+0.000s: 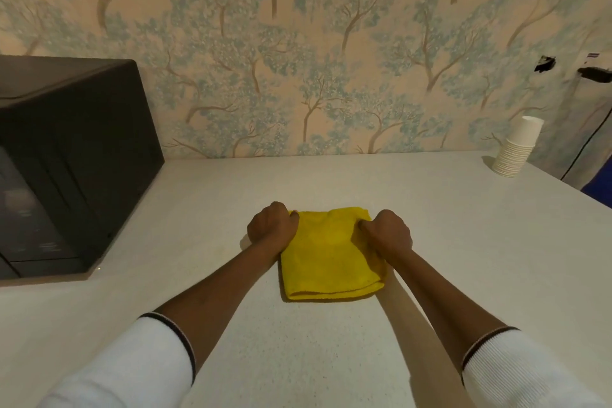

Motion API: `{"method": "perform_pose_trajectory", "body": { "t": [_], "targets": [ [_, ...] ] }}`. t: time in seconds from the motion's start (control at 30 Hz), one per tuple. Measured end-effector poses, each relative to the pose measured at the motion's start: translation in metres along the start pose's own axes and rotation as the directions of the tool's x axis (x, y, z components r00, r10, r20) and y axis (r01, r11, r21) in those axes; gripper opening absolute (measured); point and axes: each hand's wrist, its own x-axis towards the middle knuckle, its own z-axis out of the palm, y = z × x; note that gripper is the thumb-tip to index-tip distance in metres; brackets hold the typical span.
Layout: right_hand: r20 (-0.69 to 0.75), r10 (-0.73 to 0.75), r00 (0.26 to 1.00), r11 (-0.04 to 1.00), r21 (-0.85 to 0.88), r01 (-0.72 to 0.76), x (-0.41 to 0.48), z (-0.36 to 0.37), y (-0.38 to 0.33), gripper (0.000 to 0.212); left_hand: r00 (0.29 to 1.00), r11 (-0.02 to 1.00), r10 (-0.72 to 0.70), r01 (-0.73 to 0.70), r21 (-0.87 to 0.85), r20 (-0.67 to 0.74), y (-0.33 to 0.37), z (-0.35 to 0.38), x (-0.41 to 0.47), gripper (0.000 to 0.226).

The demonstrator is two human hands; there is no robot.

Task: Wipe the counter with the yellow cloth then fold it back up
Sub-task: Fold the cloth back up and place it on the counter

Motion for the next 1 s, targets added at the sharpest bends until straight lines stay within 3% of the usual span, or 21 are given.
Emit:
{"method": "perform_pose_trajectory", "body": {
  "t": [0.13,0.23,0.27,0.37,0.47,0.73,0.9,1.0],
  "targets": [
    [-0.025,-0.078,0.997,0.988,-0.136,0.074,-0.012,0.005,-0.001,0.013,1.000,0.995,0.028,-0.028,0.091,0.003,0.000,0.000,0.000,0.019],
    [0.007,-0.299,0.954,0.904,-0.319,0.285,-0.020,0.013,-0.002,0.068,0.982,0.963,0.186,-0.178,0.204,-0.025,0.000,-0.001,-0.014,0.039],
    [0.047,-0.368,0.929,0.856,-0.373,0.358,-0.024,0.015,-0.003,0.074,0.966,0.940,0.258,-0.249,0.235,-0.008,0.000,0.000,-0.020,0.048],
    [0.179,-0.455,0.872,0.761,-0.429,0.486,-0.037,0.023,-0.005,0.069,0.907,0.881,0.419,-0.418,0.219,0.047,-0.001,0.005,-0.042,0.061],
    [0.212,-0.474,0.855,0.712,-0.479,0.513,-0.054,0.034,0.003,0.064,0.871,0.838,0.488,-0.486,0.247,0.059,-0.003,0.012,-0.060,0.062],
    [0.189,-0.475,0.859,0.706,-0.501,0.501,-0.070,0.034,0.006,0.069,0.878,0.816,0.469,-0.472,0.334,0.096,-0.016,0.017,-0.087,0.067],
    [0.135,-0.484,0.864,0.720,-0.500,0.481,-0.086,0.020,-0.010,0.081,0.877,0.794,0.480,-0.440,0.420,0.010,-0.023,-0.015,-0.096,0.070],
    [0.106,-0.574,0.812,0.661,-0.525,0.536,-0.104,0.007,-0.028,0.083,0.869,0.780,0.491,-0.409,0.473,-0.058,-0.026,-0.046,-0.098,0.071]
  ]
}}
